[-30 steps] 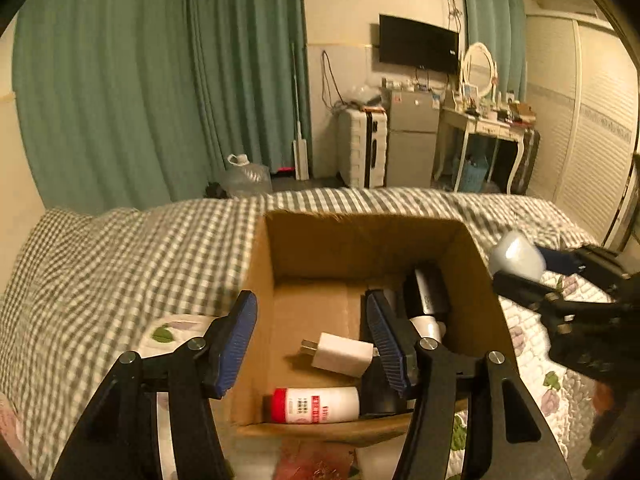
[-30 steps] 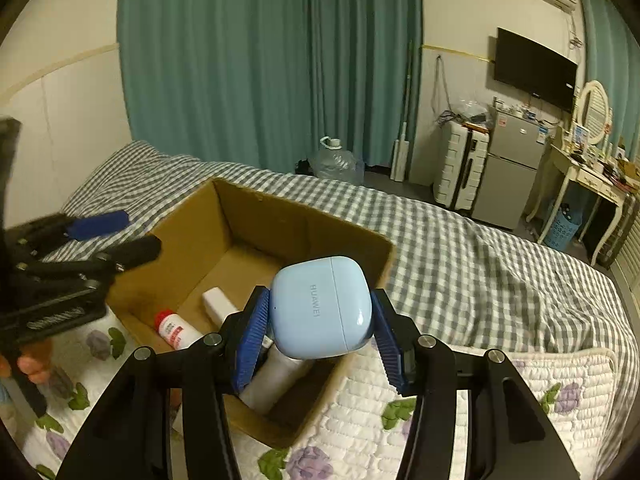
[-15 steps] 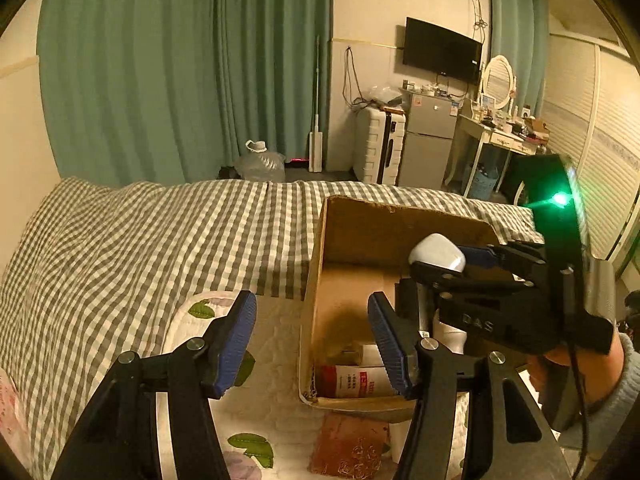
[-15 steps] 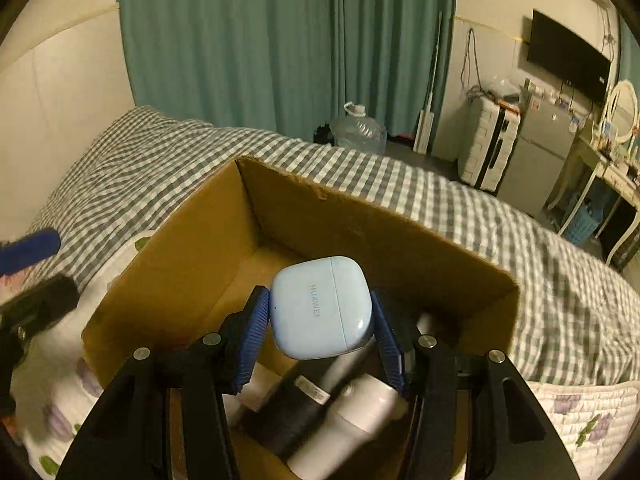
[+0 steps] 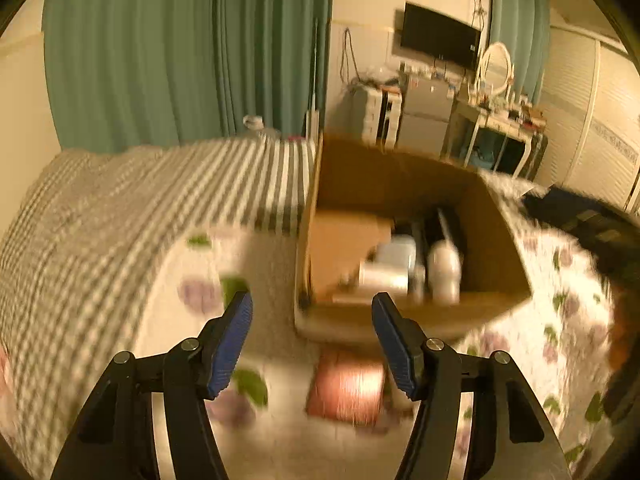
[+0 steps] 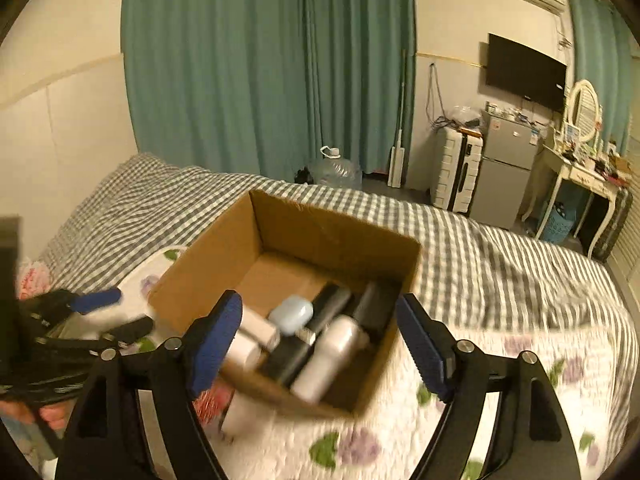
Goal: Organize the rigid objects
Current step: 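Place the white charger and blue earbud case into the box, then grasp the red rose card case with the left tool while the right tool grasps the white adapter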
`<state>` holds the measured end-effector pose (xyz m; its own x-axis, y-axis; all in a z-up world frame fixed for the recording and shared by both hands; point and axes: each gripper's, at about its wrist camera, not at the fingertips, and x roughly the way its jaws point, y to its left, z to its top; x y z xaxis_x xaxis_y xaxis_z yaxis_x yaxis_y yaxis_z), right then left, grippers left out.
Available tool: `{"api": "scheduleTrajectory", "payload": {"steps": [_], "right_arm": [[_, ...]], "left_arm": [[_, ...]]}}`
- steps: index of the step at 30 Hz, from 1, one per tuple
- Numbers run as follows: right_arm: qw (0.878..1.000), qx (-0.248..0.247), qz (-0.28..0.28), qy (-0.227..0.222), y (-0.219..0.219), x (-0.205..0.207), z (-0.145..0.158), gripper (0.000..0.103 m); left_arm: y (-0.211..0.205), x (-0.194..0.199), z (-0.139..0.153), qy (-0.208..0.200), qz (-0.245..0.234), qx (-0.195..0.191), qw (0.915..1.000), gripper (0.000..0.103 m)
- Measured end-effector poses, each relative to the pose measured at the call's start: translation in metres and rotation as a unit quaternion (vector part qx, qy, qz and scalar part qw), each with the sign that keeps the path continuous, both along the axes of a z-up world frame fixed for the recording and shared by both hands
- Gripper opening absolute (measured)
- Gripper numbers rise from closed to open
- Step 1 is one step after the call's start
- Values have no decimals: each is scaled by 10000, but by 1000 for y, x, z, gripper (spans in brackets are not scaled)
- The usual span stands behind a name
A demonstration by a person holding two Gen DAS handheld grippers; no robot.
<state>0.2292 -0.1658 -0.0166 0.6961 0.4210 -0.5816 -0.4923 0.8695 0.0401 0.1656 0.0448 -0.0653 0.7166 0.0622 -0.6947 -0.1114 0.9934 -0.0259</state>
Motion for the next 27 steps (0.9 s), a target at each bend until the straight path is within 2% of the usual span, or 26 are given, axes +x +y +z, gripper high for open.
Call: {"api": "scheduleTrajectory", "payload": {"steps": [4,9,12,17,19,24,27], "right_arm": [[9999,-126,2,112,-15,-24,-24,80],[9988,-321,25,359,-26,-33,-67,80],[9977,-312,126,592,-25,-30,-84,80],[9967,-384,248,678,-19,-33,-94,80],[9962,-428,272,707,-16,-33,-98,80],[9954,-520,270,761,-12,-35,-104,80],[9949,-555,275,791,-10,-35,-107,80]], "left_arm": [[-14,-5,-40,552,-97,16,9984,65],[-35,-3,-74,1046,-241,44,9942,65],[-46,2,-89,1216,-276,400,9914,65],[-49,12,-98,1125,-265,563,9917,65],[-48,16,-99,1091,-296,536,9921,70],[-51,22,-113,1345,-375,602,9884,74],[-46,29,-117,1364,-379,466,9888,74]]}}
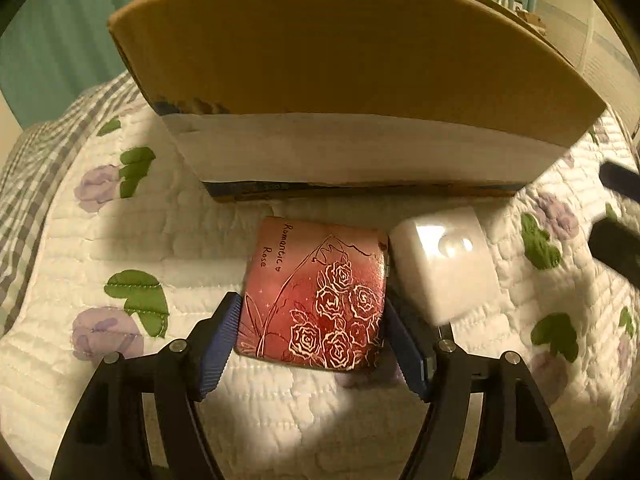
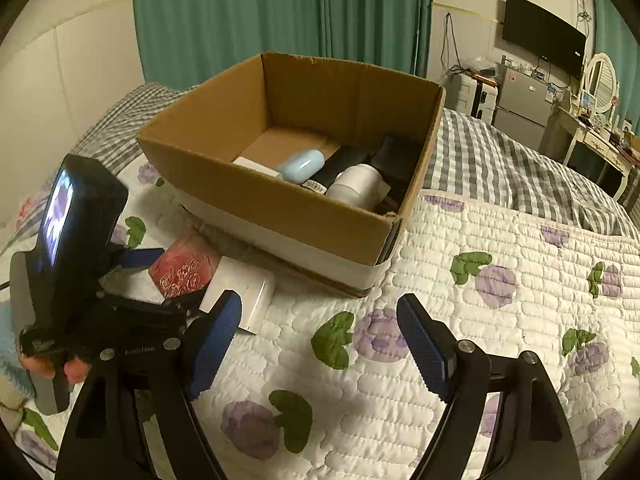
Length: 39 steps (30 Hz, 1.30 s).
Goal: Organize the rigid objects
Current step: 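Grasp the red rose card case with the left tool while the right tool grasps the white adapter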
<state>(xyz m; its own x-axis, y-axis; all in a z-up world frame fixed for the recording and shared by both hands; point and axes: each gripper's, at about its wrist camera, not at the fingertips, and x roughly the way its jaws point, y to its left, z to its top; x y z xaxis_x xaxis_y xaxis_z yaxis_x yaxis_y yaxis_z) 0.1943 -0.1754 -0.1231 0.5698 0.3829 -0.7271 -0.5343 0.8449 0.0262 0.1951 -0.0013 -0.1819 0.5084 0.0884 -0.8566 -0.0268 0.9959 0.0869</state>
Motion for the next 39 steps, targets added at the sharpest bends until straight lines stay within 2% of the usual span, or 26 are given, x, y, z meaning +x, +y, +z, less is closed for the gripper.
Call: {"api": "scheduleTrajectory", "payload": {"steps": [5,10,11,12,13,15,17,20,23,25,26,27,31,32,36,39], "right_arm": [[10000,-41,31,-14,1,-2,-3,80],[9998,44,179,-29,10,-7,-3,80],[9998,34,207,-13,13,-8,-4,80],[9996,28,279,52,20,-8,-7,80],[9994,26,321,94,24,-8,-8,80],[9989,17,428,170,38,-9,-14,80],[9987,-31,458,234,48,-7,-22,79],[9978,0,398,538,59,3,-37,77],[9969,71,308,727,66,12,-47,76],[9964,44,264,808,72,18,-54,73],[9961,-13,238,853,75,21,-60,66],[9959,-73,239,864,77,23,-63,59],[9976,-239,266,593,71,14,-59,55],[9978,-248,253,552,67,13,-57,55],[9969,-69,137,765,52,17,-57,54],[9969,-94,137,769,50,17,-57,54]], "left_arm": [[0,-4,8,-38,3,-52,10000,71],[14,-23,43,-440,541,24,9976,70],[19,-29,53,-582,666,63,9961,64],[22,-32,58,-651,683,-6,9955,34],[22,-37,63,-685,739,-130,9948,28],[31,-42,63,-673,826,-262,9940,27],[42,-38,54,-495,893,-279,9944,25],[41,-45,35,-256,1049,-321,9936,25],[43,-46,37,-291,1108,-402,9926,27],[45,-49,37,-284,1145,-432,9921,38],[45,-50,37,-266,1169,-422,9919,54],[46,-50,36,-276,1202,-380,9916,55],[42,-49,33,-237,1055,-508,9928,56],[39,-47,30,-168,936,-527,9941,60],[21,-42,17,8,570,-244,9981,70],[16,-31,2,177,492,-39,9986,73]]}}
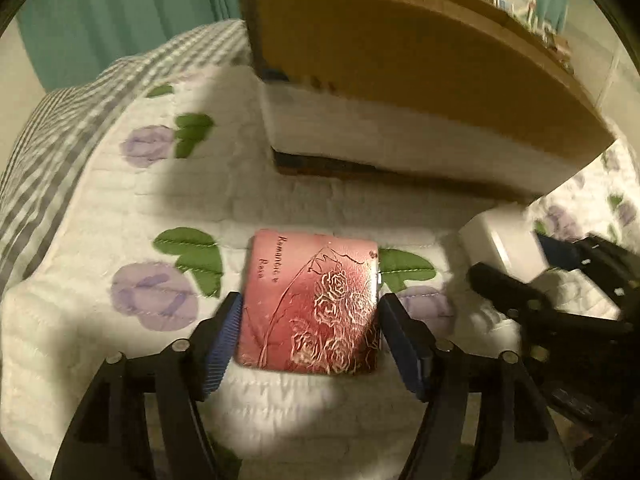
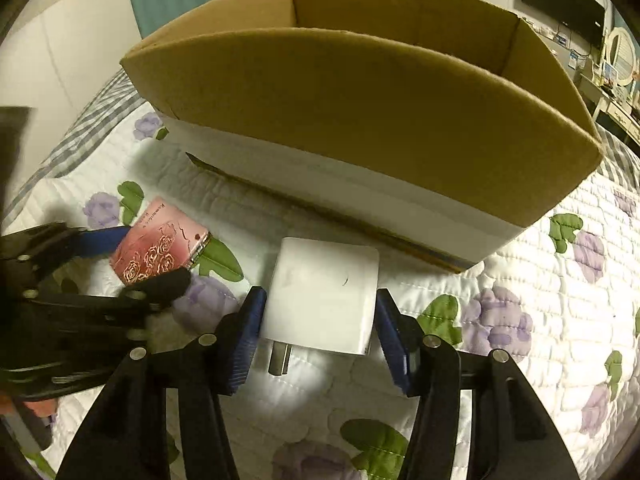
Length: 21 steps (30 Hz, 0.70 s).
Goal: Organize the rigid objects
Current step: 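Grasp the red rose card case with the left tool while the right tool grasps the white adapter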
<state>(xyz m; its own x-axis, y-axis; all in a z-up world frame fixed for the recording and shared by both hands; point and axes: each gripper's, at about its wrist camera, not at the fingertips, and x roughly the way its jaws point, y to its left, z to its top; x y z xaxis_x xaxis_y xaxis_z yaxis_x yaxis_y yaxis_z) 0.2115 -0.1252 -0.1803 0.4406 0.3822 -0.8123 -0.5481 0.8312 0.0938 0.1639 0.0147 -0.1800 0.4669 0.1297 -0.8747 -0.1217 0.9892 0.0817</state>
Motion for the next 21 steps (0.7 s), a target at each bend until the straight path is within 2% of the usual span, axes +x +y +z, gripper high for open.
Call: {"api": "scheduleTrajectory", "payload": {"steps": [3,8,16,21], "right_arm": [[10000,-11,18,4,1,0,0,54],[9999,-64,20,-125,1,-7,7,53],[9989,163,-99,-432,-25,-24,33,52],[9969,380,-126,-683,-47,-39,67,52]], "left_arm": [[-2,7,-5,-48,-23,74,10000,73],[0,1,5,-205,23,16,9998,69],[-7,-26,55,-951,40,-86,9954,69],[-15,-39,81,-1199,-122,-168,9926,69]]}}
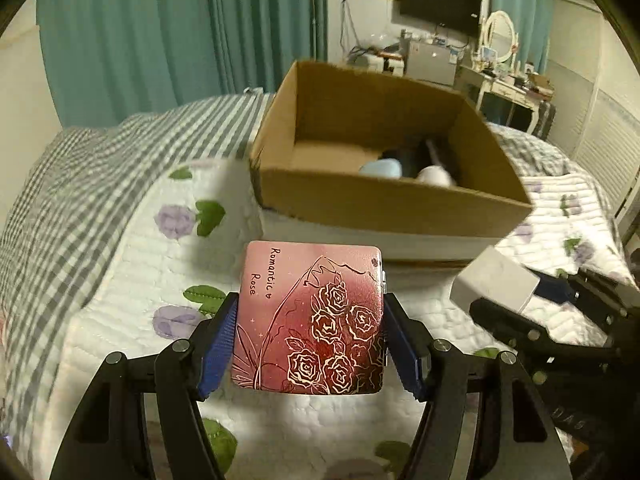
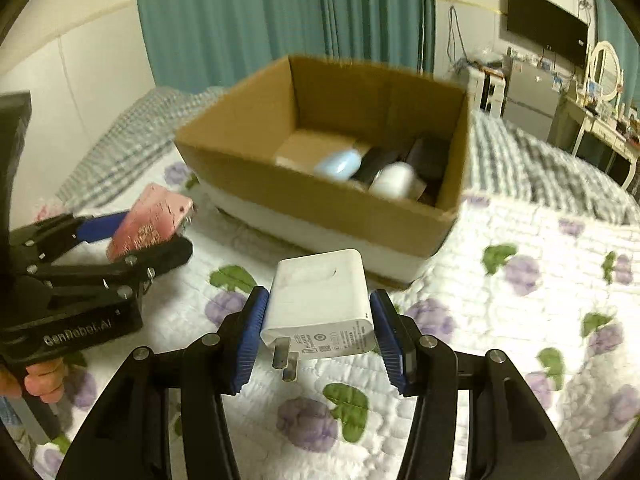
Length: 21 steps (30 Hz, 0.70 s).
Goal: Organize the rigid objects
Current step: 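Grasp the red rose card case with the left tool while the right tool grasps the white adapter, then drop the card case and white adapter into the box and release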
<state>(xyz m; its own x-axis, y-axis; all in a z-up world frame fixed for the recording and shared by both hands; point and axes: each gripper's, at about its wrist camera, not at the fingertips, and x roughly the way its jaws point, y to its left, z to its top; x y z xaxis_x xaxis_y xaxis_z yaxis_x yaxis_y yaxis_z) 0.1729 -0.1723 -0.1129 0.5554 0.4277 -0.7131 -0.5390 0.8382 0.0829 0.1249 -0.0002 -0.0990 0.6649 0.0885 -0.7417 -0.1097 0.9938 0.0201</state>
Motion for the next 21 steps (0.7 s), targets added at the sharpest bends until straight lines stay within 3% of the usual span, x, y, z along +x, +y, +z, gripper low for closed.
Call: {"api": "scheduleTrajectory", "payload": {"steps": [8,13,16,21], "right_arm": [[9972,135,-63,-730,-16,14,77,52],[9927,228,-116,-1178,-18,43,118,52],[9912,293,-151,-1281,-13,70,127,52],[9911,178,-128,-1313,-6,104,115,52]], "left_arm": [[-10,12,66,-513,-267,-102,9983,69],[-12,50,112,-848,-495,59,9951,69],[-8,86,111,-804,-509,101,9954,69],[-6,149,71,-562,-612,-1,9965,69]]}}
